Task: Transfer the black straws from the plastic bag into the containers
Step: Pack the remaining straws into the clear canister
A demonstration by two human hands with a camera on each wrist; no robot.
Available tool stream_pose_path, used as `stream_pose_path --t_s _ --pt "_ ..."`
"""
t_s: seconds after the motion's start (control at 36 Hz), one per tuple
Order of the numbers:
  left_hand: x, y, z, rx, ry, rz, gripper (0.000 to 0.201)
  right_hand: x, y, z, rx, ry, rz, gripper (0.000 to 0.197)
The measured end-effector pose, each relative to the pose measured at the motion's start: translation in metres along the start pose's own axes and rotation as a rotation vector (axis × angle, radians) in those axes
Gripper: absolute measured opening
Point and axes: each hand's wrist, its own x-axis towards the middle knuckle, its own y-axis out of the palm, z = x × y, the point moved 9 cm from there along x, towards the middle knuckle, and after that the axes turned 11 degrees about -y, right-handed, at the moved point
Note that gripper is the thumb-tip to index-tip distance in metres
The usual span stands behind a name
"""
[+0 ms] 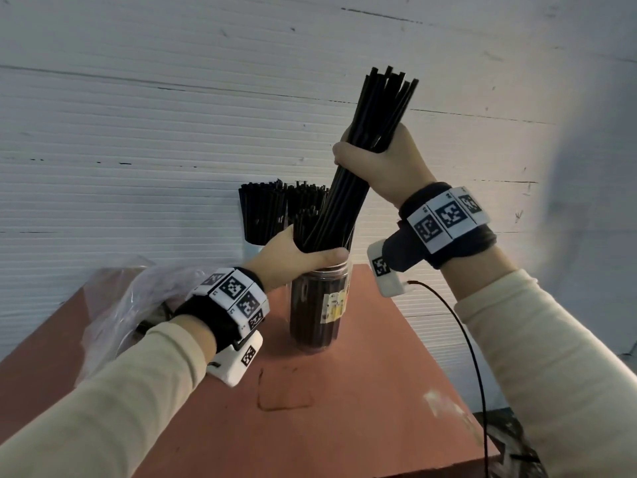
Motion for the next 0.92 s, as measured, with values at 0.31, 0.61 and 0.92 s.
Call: stream_pose_path --t_s 0.31,0.61,0.92 --pt "0.000 -0.011 0.005 0.059 0.001 -0.222 0.070 -0.002 0.014 0.001 0.033 -0.022 0.042 0.025" --pt "-0.003 -0.004 0.008 -0.065 -0.049 0.146 0.080 -0.005 0.006 -0.014 0.054 0.036 0.010 0.019" --pt "-0.002 -0.011 -0.008 0.092 -0.025 0.267 0.037 -0.004 0.005 -0.020 0.067 0.064 0.012 0.013"
